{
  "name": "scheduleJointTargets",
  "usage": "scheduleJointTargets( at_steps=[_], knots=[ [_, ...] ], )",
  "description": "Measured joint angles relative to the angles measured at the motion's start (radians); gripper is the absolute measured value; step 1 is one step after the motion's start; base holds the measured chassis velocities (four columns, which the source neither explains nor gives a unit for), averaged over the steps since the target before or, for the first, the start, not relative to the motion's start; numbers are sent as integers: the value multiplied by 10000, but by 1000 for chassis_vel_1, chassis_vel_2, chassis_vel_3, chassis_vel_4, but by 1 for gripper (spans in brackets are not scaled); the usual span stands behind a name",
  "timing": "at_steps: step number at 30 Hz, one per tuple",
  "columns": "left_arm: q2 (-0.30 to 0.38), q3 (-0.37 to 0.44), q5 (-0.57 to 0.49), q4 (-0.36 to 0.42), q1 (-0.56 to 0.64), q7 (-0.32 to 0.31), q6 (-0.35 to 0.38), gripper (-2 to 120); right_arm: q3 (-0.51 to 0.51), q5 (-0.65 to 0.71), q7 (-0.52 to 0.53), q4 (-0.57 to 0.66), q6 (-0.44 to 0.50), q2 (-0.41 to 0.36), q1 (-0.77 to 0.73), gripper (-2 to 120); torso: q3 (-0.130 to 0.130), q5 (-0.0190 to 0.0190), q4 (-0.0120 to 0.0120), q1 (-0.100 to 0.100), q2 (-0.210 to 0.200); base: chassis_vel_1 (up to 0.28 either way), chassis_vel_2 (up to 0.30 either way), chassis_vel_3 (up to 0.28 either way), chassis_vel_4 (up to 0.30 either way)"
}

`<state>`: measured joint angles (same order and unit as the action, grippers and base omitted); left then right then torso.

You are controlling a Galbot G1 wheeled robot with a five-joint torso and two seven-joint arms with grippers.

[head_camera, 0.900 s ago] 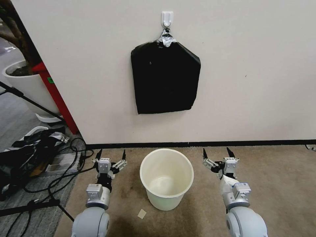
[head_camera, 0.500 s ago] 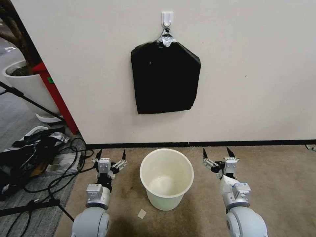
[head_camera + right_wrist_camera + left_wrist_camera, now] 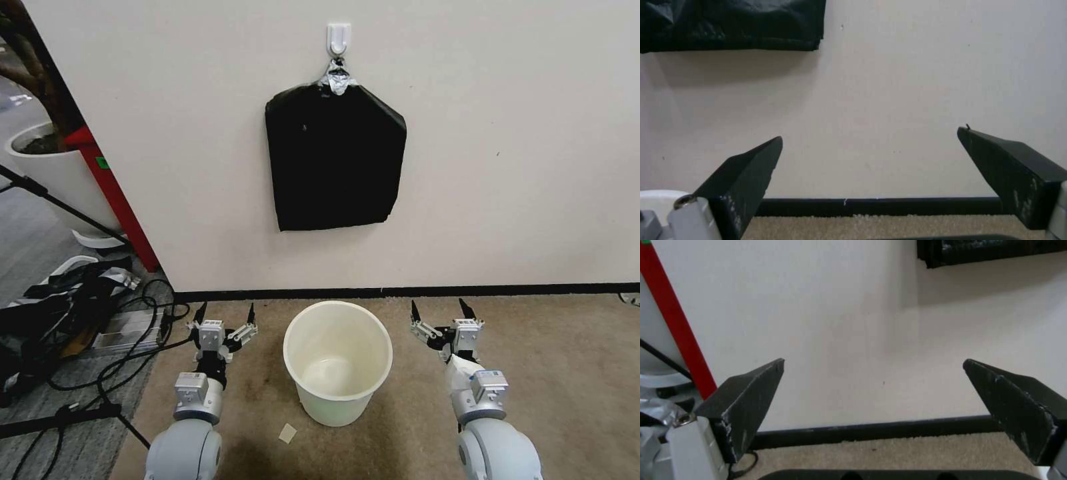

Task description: Place a trash bag onto the trash bin.

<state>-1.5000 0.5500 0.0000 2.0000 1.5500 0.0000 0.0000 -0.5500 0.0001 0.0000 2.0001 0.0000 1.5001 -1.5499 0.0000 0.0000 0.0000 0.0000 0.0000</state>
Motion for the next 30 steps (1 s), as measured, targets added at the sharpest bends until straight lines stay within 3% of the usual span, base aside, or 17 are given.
scheduleJointTargets(
  at_steps=[25,30],
  knots=[
    [0,-2,0,0,6,-7,-11,100,0,0,0,0,0,0,0,100,0,0,0,0,0,0,0,0,0],
    [55,-106,-86,109,271,-246,-542,100,89,-251,216,3,480,127,-141,100,0,-1,0,0,0,0,0,0,0]
  ],
)
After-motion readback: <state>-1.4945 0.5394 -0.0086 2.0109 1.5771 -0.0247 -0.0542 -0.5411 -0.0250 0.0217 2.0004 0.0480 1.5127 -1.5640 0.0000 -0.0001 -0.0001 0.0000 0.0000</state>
